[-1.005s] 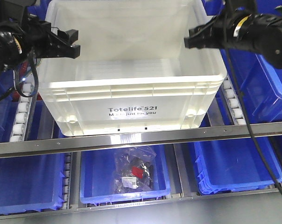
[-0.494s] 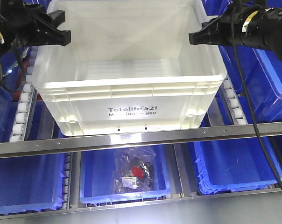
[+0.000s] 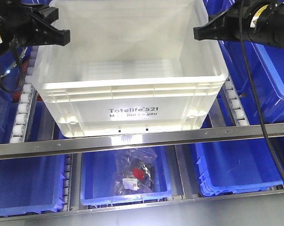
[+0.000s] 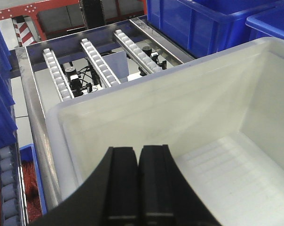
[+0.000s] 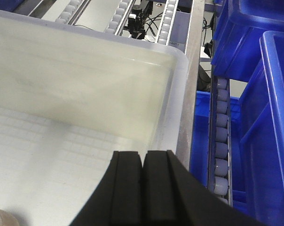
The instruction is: Place moving items into box and shelve
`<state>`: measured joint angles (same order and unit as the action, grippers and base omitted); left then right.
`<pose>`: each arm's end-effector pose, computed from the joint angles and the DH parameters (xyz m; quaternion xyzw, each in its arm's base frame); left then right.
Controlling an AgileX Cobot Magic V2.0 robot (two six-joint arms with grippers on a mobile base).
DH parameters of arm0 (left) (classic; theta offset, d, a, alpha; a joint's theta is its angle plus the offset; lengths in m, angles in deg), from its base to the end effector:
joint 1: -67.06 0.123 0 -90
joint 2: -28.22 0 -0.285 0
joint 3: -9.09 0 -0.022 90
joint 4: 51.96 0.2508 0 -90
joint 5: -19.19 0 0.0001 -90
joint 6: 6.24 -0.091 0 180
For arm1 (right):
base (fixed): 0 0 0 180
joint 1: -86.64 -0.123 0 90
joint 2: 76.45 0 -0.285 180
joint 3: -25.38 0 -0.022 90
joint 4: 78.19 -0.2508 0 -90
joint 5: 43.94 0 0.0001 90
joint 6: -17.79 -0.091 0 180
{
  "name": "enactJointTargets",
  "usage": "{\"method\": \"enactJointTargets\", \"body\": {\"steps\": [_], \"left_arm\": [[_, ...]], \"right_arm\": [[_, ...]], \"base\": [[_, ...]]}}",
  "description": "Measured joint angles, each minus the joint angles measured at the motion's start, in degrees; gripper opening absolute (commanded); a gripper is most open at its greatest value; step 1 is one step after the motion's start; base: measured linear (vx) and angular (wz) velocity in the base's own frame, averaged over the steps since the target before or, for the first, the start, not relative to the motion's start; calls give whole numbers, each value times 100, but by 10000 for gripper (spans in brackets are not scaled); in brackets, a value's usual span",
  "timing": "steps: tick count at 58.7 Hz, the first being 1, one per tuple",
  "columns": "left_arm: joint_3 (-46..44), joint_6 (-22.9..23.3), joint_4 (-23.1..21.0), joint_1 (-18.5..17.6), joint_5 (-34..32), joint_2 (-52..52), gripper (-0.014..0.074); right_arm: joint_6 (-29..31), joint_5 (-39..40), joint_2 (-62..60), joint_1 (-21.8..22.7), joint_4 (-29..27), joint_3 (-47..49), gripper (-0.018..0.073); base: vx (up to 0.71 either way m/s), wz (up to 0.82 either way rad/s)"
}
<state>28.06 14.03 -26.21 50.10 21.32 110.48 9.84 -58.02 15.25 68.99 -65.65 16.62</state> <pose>0.2879 -0.0862 0.3574 0.1474 0.7694 -0.0559 0.6190 0.3273 0.0991 0.3466 -0.1452 0.8269 0.0414 0.5417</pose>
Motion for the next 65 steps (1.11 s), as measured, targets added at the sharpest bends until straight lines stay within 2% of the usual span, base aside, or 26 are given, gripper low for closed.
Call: {"method": "enactJointTargets", "body": {"steps": [49,65], "left_arm": [[0,0,0,0,38,-12,-7],[482,-5,0,21,415,-851,-7]], "right_arm": [[0,-32,0,0,0,0,-8],[0,-37,0,0,0,0,-8]], "base": [[0,0],[0,0]]}}
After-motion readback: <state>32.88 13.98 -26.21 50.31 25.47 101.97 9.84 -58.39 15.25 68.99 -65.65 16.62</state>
